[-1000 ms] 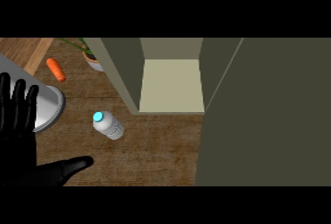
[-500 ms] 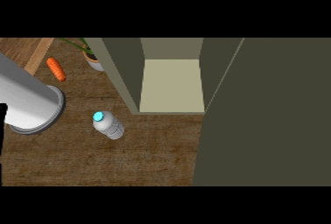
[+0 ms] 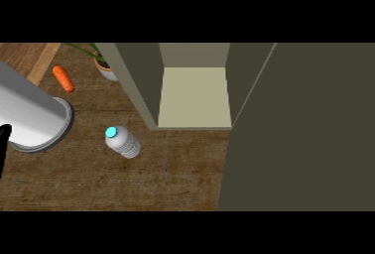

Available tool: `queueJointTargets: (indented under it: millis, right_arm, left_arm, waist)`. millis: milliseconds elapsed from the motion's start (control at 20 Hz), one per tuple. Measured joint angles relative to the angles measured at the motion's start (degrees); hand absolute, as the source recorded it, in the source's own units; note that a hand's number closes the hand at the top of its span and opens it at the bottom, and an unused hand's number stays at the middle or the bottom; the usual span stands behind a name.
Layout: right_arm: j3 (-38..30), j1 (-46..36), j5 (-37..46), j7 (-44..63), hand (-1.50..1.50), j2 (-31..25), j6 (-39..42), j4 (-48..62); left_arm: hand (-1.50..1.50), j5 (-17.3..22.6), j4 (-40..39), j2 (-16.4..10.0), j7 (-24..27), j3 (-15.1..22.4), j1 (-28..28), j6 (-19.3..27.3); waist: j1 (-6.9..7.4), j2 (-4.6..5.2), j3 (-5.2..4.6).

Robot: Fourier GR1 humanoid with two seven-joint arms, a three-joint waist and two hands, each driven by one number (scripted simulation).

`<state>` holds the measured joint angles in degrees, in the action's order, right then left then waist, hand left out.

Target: Pick up the bottled water, place it into the cabinet and close the cabinet

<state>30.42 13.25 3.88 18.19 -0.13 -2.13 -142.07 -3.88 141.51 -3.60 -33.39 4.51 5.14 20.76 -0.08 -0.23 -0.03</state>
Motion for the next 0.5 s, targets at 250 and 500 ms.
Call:
queueJointTargets:
  millis: [250, 500]
  right_arm:
    - [2.07, -1.73, 1.15, 1.58, -1.5, -0.32, -2.68, 0.1]
    - [3.82, -1.5, 2.05, 1.32, -1.5, -2.0, -4.83, -0.16]
  left_arm:
    - [-1.5, 0.27, -0.42, -1.12, -0.81, -0.9, -0.14, -0.06]
    - [-1.5, 0.52, -1.68, -1.07, 1.82, -1.29, 0.92, -1.15]
  waist:
    - [-0.08, 0.0, 0.0]
    - [-0.28, -0.02, -0.03]
